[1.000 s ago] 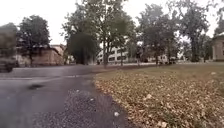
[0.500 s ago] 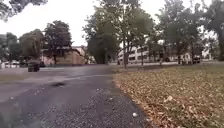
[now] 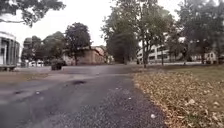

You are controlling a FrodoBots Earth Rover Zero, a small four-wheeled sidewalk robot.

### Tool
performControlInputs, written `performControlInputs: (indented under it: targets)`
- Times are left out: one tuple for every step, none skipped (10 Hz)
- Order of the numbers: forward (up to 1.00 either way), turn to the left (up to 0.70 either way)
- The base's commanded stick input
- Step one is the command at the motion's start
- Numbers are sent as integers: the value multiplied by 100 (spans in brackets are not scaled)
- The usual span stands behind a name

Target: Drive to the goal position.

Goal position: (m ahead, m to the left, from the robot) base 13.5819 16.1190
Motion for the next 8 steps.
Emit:
performControlInputs:
  targets:
    - [45, 0]
    - [45, 0]
    - [45, 0]
    - [45, 0]
    - [45, 0]
    - [45, 0]
    - [45, 0]
    - [45, 13]
